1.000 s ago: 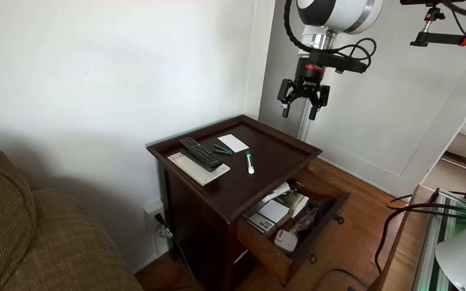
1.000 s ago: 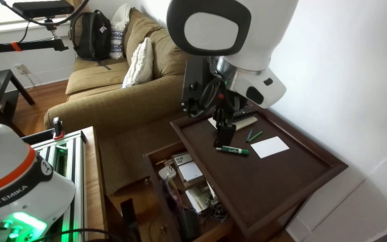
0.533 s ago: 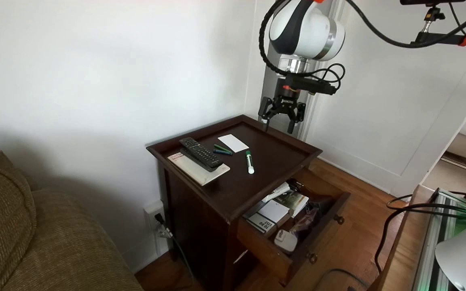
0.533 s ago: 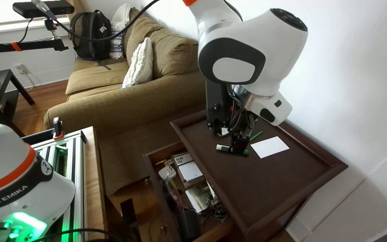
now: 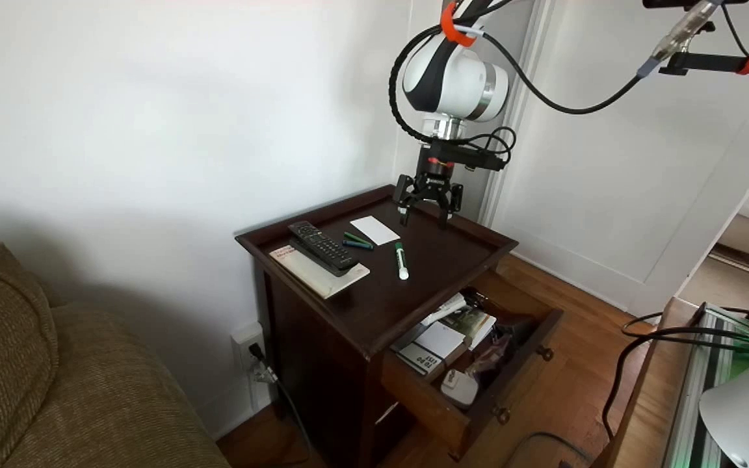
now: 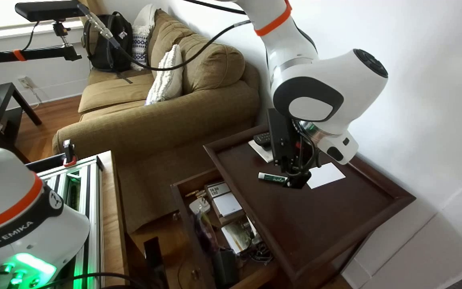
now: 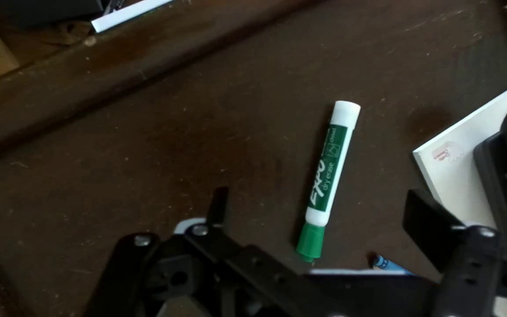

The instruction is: Put the green marker in an upright position

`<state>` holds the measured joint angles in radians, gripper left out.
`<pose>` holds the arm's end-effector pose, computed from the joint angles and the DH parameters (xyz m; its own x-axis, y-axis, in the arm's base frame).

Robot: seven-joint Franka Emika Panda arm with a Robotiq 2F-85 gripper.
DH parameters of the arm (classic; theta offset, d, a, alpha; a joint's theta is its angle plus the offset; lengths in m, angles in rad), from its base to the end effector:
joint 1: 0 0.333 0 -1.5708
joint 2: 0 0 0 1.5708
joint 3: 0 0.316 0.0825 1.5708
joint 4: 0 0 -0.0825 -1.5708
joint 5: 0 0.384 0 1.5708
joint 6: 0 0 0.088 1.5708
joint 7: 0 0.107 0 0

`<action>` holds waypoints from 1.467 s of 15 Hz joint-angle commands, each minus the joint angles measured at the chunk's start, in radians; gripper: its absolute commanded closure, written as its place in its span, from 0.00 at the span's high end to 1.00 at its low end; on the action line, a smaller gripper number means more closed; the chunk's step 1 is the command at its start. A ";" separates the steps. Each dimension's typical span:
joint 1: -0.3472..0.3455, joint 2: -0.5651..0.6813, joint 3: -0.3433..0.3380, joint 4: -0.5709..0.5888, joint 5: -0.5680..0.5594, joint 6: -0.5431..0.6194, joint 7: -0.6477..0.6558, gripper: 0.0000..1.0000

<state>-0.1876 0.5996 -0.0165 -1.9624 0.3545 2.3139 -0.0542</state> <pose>0.5750 -0.1122 0.1465 0.8922 -0.3719 -0.2561 -0.4246 -0.8840 -0.1956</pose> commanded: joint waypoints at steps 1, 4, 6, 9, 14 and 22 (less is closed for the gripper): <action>-0.010 0.012 0.008 0.019 0.003 -0.011 -0.007 1.00; -0.017 0.022 0.014 0.035 0.007 -0.020 -0.013 1.00; -0.018 0.048 0.009 0.046 0.014 0.000 0.003 1.00; -0.006 0.080 -0.010 0.068 0.005 0.033 0.057 1.00; 0.001 0.147 -0.009 0.138 0.000 -0.002 0.124 1.00; -0.002 0.265 -0.008 0.283 -0.006 -0.094 0.159 1.00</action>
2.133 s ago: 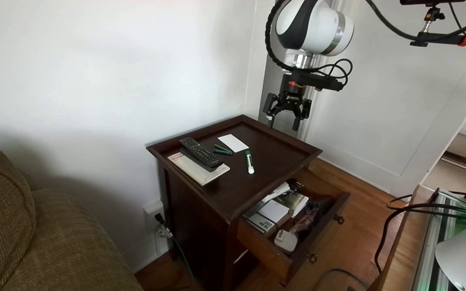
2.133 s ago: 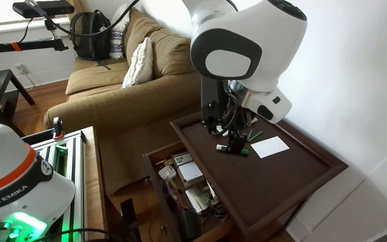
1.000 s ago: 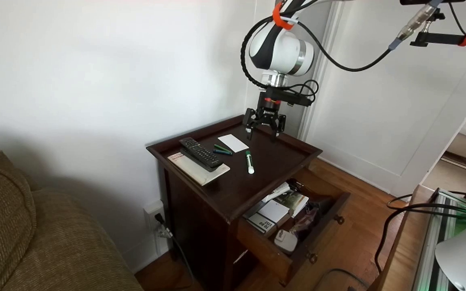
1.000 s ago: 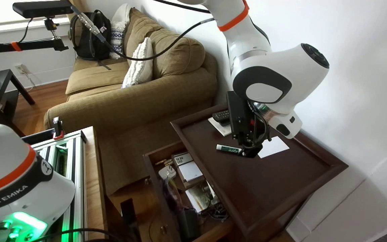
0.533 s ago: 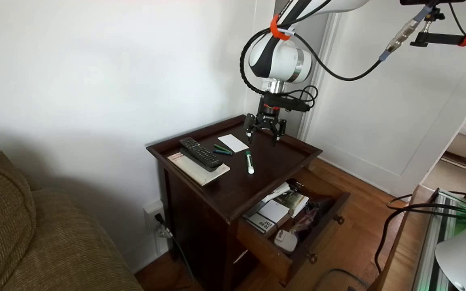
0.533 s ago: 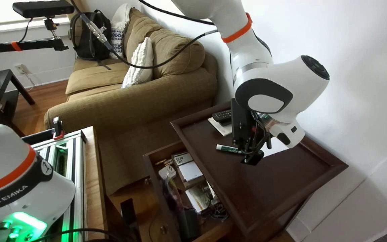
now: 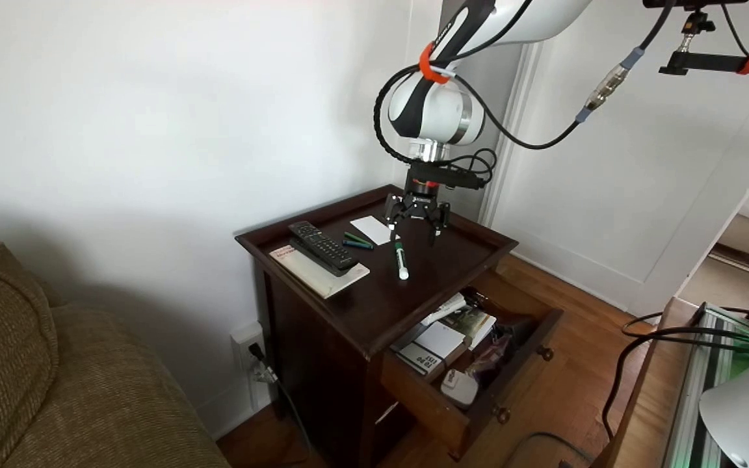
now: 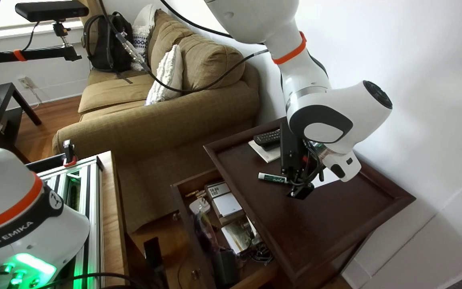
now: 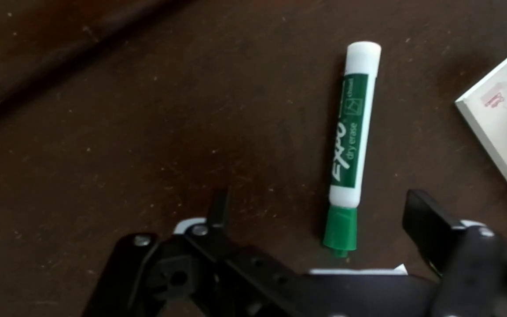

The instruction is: Put the green marker in an upright position

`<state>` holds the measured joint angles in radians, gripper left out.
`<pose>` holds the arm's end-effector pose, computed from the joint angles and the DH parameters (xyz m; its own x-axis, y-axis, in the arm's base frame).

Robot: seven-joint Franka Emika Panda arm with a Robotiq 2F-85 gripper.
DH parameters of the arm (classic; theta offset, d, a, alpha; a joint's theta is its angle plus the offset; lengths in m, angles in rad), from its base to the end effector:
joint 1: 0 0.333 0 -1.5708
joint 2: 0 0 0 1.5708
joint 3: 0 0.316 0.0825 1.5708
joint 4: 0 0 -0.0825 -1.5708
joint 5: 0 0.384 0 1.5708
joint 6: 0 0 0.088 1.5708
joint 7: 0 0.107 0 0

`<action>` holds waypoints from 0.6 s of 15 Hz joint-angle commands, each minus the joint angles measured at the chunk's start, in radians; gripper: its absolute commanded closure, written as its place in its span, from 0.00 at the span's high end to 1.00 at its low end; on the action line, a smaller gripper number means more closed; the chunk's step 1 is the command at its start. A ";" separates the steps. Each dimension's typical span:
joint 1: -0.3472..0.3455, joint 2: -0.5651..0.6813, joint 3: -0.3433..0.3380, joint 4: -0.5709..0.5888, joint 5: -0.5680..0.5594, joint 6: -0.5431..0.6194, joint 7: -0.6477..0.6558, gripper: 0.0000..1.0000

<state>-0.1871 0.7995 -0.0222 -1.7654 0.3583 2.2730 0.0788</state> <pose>0.6058 -0.1195 0.0902 0.8177 -0.4790 -0.3193 -0.5430 -0.8259 -0.1517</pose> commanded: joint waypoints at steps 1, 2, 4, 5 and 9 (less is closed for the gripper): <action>-0.003 0.077 -0.002 0.104 -0.009 -0.063 0.030 0.97; -0.005 0.090 -0.002 0.123 -0.008 -0.076 0.030 0.88; -0.005 0.108 -0.002 0.151 -0.008 -0.095 0.036 0.71; -0.005 0.116 -0.002 0.164 -0.009 -0.103 0.037 0.64; -0.005 0.141 -0.006 0.206 -0.011 -0.138 0.044 0.33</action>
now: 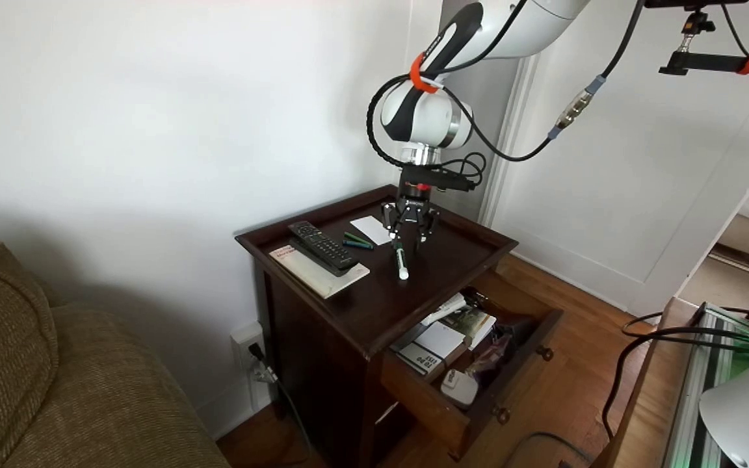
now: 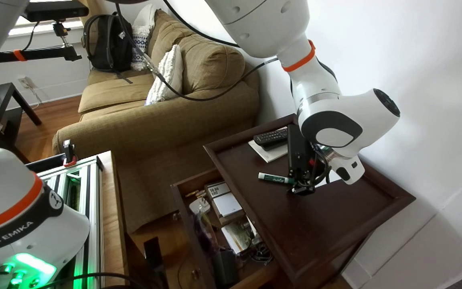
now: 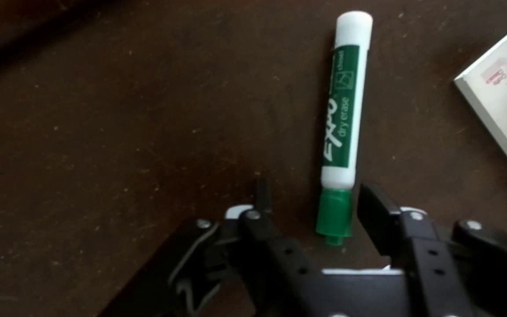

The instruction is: Put the green marker in an upright position

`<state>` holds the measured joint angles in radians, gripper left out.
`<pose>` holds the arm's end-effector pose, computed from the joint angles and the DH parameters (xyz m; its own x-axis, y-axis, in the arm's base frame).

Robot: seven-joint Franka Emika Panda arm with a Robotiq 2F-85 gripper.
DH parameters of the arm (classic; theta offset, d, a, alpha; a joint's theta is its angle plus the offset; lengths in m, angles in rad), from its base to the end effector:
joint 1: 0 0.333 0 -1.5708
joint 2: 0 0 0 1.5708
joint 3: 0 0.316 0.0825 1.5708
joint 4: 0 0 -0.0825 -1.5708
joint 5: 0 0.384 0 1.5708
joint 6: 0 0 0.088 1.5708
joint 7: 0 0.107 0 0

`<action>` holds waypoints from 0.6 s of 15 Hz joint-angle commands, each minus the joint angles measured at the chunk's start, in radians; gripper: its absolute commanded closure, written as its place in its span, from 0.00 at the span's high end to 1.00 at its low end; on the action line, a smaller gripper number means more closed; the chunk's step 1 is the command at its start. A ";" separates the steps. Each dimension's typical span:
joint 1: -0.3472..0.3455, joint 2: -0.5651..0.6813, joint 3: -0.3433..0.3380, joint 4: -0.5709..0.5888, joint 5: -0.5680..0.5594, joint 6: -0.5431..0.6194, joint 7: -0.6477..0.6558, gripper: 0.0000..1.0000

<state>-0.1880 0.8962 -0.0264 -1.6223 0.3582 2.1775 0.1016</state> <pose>0.6268 -0.1220 0.0733 0.8000 -0.4738 -0.3682 -0.5537 -0.8193 -0.1487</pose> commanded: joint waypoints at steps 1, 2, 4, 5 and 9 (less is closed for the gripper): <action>-0.001 0.050 -0.009 0.070 -0.016 -0.043 0.025 0.24; -0.003 0.055 -0.010 0.079 -0.015 -0.050 0.028 0.17; -0.002 0.063 -0.017 0.089 -0.018 -0.059 0.033 0.02; 0.000 0.064 -0.020 0.092 -0.020 -0.063 0.038 0.01; 0.040 0.019 -0.041 0.056 -0.049 0.000 0.069 0.05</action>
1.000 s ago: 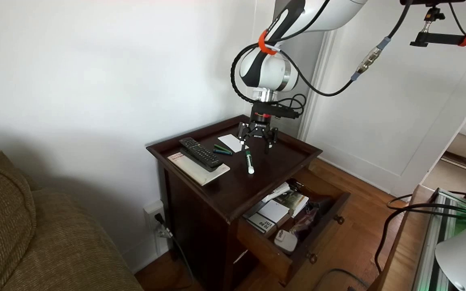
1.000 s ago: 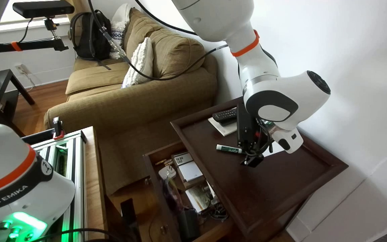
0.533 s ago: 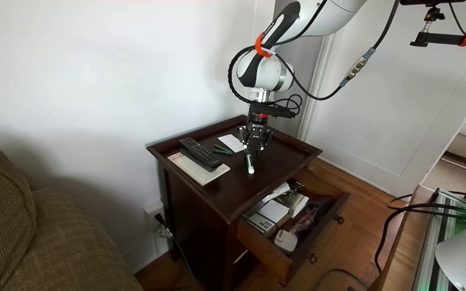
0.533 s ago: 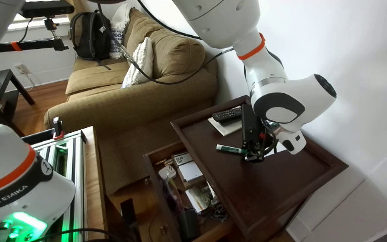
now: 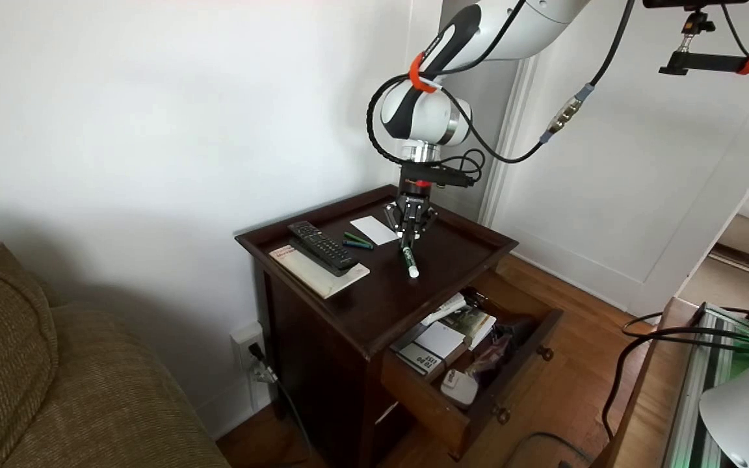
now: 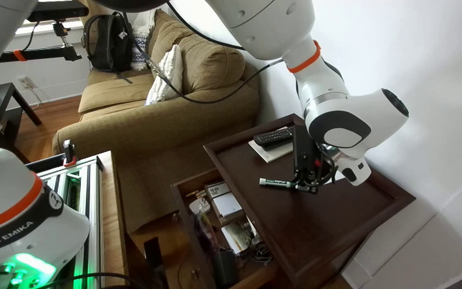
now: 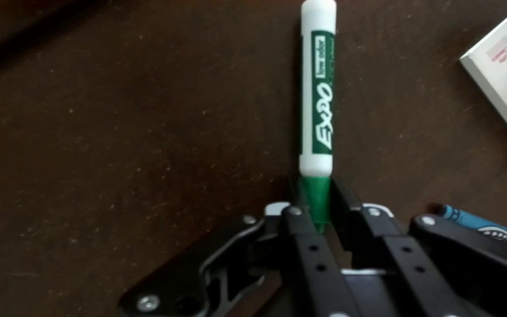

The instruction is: Put the green marker in an upright position

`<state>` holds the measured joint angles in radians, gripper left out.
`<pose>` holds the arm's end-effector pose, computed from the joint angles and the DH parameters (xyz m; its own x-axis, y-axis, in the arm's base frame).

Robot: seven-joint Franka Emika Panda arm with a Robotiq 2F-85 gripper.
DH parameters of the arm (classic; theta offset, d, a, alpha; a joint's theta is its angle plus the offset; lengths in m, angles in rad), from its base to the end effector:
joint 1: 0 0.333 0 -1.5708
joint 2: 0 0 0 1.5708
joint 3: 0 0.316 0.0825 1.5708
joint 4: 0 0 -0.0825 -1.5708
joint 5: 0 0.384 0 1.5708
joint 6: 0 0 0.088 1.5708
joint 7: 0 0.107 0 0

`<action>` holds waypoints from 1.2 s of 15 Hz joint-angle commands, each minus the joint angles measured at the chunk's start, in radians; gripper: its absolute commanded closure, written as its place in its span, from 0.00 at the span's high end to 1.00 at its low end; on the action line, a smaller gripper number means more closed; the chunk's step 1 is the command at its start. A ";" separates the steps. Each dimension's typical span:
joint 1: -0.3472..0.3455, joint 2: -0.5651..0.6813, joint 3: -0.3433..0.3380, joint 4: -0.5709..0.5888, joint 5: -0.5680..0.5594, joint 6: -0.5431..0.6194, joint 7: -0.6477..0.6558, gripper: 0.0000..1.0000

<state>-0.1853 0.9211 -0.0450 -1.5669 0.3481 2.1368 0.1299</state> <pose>0.6351 -0.1315 0.0746 0.7844 -0.4934 -0.3759 -0.5708 -0.8114 -0.1261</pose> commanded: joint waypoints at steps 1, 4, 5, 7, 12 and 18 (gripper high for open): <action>0.059 -0.026 -0.032 -0.021 -0.062 0.071 0.049 0.05; 0.131 -0.086 -0.053 -0.097 -0.126 0.199 0.095 0.05; 0.155 -0.104 -0.059 -0.129 -0.142 0.261 0.116 0.05; 0.201 -0.151 -0.069 -0.187 -0.166 0.352 0.168 0.05; 0.361 -0.274 -0.165 -0.368 -0.255 0.579 0.352 0.05; 0.597 -0.325 -0.407 -0.501 -0.441 0.690 0.624 0.05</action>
<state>0.2958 0.6326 -0.3277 -1.9734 0.0131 2.7682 0.6156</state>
